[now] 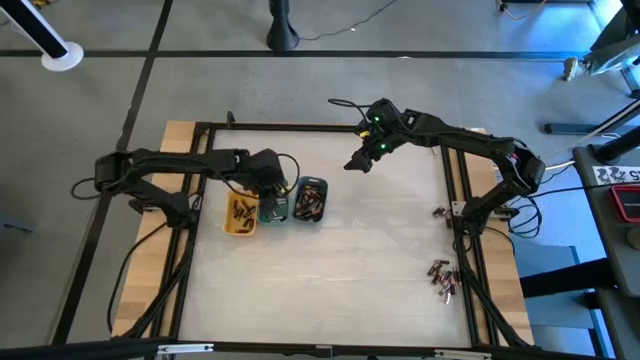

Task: Sort batteries
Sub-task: Put the silver battery into the green bin, then put the large black battery into the blue bin

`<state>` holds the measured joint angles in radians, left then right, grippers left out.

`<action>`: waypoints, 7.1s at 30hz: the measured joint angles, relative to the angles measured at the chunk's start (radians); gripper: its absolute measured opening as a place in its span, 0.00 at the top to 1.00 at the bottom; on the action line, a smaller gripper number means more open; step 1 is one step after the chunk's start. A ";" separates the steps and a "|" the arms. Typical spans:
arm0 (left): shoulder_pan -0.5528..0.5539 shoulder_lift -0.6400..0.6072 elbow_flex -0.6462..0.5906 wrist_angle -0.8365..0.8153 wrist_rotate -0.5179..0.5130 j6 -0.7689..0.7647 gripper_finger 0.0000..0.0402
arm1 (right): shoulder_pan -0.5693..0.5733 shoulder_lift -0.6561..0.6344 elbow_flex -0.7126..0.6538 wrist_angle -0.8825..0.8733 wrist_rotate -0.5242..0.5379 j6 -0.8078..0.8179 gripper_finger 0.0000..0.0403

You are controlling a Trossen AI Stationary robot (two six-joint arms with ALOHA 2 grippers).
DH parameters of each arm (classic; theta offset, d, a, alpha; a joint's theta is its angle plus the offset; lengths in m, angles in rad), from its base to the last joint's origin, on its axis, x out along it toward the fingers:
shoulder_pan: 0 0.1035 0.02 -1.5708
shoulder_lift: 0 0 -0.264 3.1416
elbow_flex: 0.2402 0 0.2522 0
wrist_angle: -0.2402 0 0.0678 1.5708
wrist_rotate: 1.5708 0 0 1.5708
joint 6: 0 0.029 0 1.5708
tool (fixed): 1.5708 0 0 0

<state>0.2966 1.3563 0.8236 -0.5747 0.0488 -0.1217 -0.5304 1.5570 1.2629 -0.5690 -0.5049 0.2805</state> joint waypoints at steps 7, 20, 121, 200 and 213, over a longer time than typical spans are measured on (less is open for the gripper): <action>-0.003 0.029 -0.001 0.012 0.114 -0.057 0.88 | 0.000 0.000 0.000 0.002 -0.001 0.007 0.19; 0.000 0.026 0.036 -0.037 0.123 -0.105 0.63 | 0.000 0.000 0.000 -0.092 -0.031 -0.021 0.19; 0.030 -0.088 0.058 0.145 0.149 0.115 0.61 | 1.048 -0.114 -0.424 -0.425 0.007 1.050 0.12; -0.250 -0.178 0.016 0.329 -0.150 -0.117 0.61 | 1.317 -0.041 -0.451 -0.320 0.159 1.166 0.12; -0.247 -0.178 0.016 0.329 -0.145 -0.166 0.61 | 1.250 -0.049 -0.457 -0.374 0.178 0.997 0.12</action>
<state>0.0494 1.1778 0.8394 -0.2459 -0.0960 -0.2878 0.7198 1.5078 0.8062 -0.9430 -0.3269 1.2775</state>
